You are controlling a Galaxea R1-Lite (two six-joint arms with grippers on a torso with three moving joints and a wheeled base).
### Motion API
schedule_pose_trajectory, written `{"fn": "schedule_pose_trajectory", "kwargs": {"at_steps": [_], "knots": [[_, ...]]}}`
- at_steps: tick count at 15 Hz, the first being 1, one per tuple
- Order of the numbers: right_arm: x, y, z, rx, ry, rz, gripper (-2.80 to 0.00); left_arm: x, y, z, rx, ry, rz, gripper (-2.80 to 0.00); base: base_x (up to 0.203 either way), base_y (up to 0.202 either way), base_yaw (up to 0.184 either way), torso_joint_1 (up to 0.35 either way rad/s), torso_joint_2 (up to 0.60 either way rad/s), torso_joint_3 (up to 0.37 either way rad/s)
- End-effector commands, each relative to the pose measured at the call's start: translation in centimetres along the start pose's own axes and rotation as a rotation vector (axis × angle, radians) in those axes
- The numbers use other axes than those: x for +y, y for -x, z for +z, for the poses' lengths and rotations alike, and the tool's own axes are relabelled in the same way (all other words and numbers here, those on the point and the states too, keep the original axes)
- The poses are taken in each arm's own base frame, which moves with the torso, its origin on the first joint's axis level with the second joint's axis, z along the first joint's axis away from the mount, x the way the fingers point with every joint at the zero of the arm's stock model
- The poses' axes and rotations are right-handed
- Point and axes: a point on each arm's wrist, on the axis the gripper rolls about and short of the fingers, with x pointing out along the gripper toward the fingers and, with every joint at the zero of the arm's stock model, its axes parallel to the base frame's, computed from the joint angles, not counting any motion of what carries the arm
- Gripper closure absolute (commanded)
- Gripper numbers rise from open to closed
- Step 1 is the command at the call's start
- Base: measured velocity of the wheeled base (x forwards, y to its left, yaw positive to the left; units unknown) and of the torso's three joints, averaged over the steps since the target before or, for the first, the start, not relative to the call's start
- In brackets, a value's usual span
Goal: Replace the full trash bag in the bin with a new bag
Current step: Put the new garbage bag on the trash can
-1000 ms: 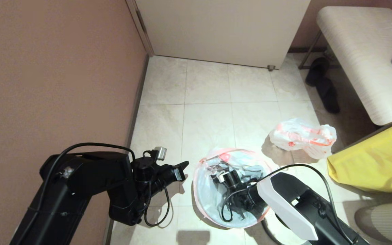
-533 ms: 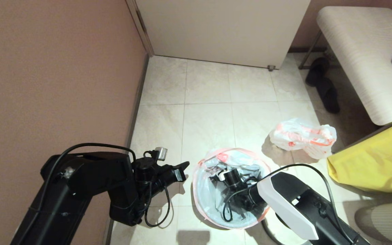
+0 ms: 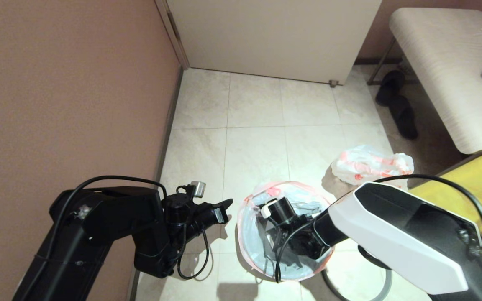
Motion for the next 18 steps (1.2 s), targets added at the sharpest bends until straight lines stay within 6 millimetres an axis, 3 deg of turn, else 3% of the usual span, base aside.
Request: {"fn": "schedule_pose_trajectory", "kwargs": {"at_steps": [1,3,5,8,11,18], "knots": [[-1.6,6.8,2.6,-0.070,-0.125,0.040,0.00,-0.2,0.0,0.5,-0.043,-0.012,-0.019,0.00,0.000,0.000,0.000,0.000,0.00,0.000],[-2.8,9.6,2.7,-0.078,-0.212,0.075,0.00,-0.2,0.0,0.4,-0.041,-0.013,-0.018,0.00,0.000,0.000,0.000,0.000,0.00,0.000],[-4.2,9.5,3.9,-0.121,-0.272,0.079,0.00,-0.4,-0.1,0.3,-0.039,-0.016,-0.023,0.00,0.000,0.000,0.000,0.000,0.00,0.000],[-4.6,7.0,5.7,-0.194,-0.301,0.095,0.00,-0.4,-0.1,0.3,-0.037,-0.016,-0.023,0.00,0.000,0.000,0.000,0.000,0.00,0.000],[-4.8,5.8,7.8,-0.260,-0.319,0.117,0.00,-0.4,-0.1,0.2,-0.036,-0.015,-0.021,0.00,0.000,0.000,0.000,0.000,0.00,0.000],[-5.6,1.6,9.6,-0.331,-0.294,0.085,0.00,-0.4,-0.1,0.2,-0.036,-0.021,-0.021,0.00,0.000,0.000,0.000,0.000,0.00,0.000]]}}
